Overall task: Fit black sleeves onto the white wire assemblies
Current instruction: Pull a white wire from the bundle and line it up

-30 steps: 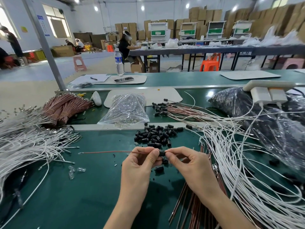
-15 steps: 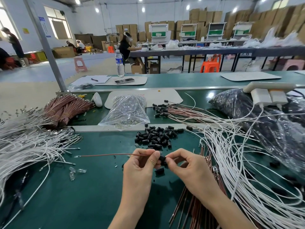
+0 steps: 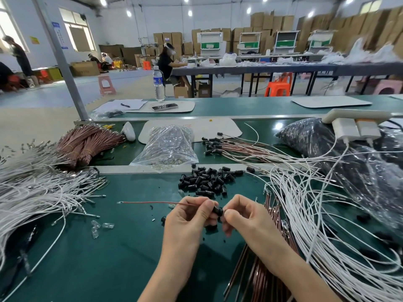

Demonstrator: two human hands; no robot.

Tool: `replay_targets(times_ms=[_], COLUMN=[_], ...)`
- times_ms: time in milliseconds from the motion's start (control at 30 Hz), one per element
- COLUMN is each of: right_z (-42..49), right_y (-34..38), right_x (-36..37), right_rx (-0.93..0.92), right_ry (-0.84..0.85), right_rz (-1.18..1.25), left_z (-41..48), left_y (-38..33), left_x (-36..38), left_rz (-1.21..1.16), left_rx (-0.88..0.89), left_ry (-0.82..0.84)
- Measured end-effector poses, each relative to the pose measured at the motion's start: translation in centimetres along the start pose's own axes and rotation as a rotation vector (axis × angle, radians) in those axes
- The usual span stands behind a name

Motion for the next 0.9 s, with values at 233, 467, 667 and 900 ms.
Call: replay_targets(times_ms=[233,467,667,900], right_z=[0.4,0.4,0.4,0.4], right_y=[-1.0,-0.3,-0.5,-0.3], right_x=[-0.1,0.8,0.1,0.4], right_rx=[0.04,-0.045,-0.027,-0.013], right_ry=[-0.076,-0.002,-0.027,-0.006], right_rz=[0.047,-0.067,-0.057,0.004], left_z=[0.5,0.0,-0.1,0.1], left_y=[-0.2,-0.4,0.1,0.1], left_x=[-1.4,-0.4,0.0,-0.2], left_rz=[-0.102,0.013,0.042,-0.125], left_rx=[0.008,0.038,-0.009,-0.05], left_ry=[-0.115,-0.05,-0.014,-0.027])
Point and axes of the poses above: each hand's wrist, its own z-axis towards the middle knuckle, its own x-axis out of the palm, y = z × x, the point moved 8 cm from there along z, towards the middle knuckle, and after that the axes turned 2 degrees about -x, right-handed, at the moved point
